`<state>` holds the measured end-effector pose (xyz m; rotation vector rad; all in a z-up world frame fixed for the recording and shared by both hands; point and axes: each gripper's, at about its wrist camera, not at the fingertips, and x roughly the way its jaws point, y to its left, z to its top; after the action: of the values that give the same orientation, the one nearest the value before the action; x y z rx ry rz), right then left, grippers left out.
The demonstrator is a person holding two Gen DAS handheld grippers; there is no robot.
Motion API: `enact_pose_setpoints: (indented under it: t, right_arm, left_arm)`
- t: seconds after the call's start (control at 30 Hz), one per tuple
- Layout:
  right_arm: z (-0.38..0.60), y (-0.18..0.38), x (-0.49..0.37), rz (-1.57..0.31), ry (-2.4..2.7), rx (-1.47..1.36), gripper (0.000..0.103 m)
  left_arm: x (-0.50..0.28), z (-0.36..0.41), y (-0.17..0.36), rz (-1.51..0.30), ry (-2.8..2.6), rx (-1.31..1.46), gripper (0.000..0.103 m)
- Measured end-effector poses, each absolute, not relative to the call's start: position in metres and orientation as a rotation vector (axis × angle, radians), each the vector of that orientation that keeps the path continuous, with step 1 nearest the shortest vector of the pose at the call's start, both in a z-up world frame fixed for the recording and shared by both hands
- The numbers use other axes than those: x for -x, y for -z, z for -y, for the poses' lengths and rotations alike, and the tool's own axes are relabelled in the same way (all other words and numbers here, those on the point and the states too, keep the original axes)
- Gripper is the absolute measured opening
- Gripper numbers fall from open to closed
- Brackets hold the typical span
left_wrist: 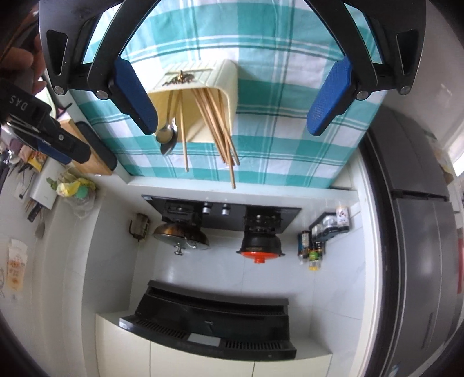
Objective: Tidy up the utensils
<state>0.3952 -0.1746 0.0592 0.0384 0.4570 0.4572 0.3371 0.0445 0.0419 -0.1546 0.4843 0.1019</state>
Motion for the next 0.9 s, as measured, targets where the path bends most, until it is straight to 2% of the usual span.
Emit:
enact_pose_setpoints:
  t: [0.17,0.27,0.53,0.9]
  right_arm:
    - [0.188,-0.051,-0.336,-0.51,-0.379,-0.006,0.09]
    - [0.187,-0.048,-0.31,-0.506,-0.354,0.023,0.103]
    - [0.173,-0.057,-0.268,-0.459,-0.354,0.117,0.103]
    - [0.167,-0.062,-0.253,-0.455,-0.349,0.11,0.103]
  left_arm:
    - [-0.293,-0.026,-0.036,-0.514,-0.114,0.141,0.103]
    - [-0.273,-0.021,-0.038,-0.508,-0.14,0.122,0.103]
    - [-0.241,-0.014,-0.048,-0.496,-0.199,0.064,0.103]
    - [-0.223,-0.014,-0.06,-0.46,-0.217,0.044,0.103]
